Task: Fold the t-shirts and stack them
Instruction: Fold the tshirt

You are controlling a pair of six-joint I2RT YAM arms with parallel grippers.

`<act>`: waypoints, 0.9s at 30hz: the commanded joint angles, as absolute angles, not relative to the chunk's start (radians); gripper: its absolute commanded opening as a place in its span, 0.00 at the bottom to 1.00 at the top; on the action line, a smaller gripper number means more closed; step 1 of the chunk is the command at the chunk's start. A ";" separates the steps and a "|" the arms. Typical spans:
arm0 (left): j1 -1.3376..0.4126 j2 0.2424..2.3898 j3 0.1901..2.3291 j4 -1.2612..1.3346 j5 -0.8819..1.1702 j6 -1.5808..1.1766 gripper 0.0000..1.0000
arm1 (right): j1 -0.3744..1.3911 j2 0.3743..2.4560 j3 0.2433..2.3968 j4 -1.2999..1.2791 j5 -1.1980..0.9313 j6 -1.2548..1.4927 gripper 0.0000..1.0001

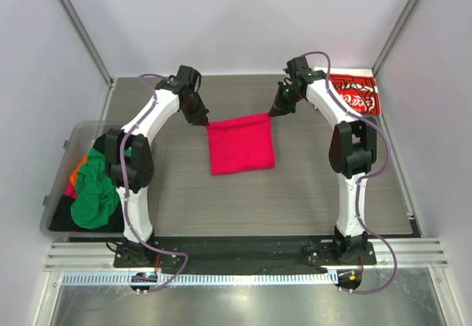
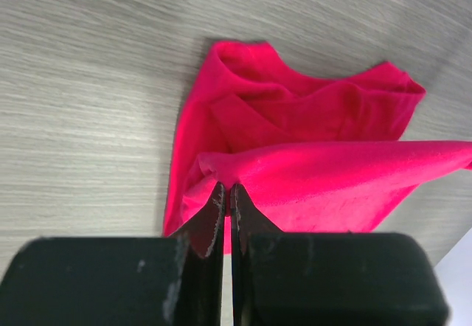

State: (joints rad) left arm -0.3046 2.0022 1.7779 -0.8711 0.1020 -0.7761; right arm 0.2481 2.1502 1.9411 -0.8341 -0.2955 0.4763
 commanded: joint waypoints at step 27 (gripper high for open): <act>-0.396 1.743 1.468 -0.689 0.196 -0.810 0.62 | 0.394 1.809 1.395 -0.482 -0.485 0.607 0.44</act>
State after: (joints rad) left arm -0.3462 1.7554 1.5936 -0.8516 0.1535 -0.7616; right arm 0.3954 1.8019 1.5185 -0.6140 -0.4114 0.5522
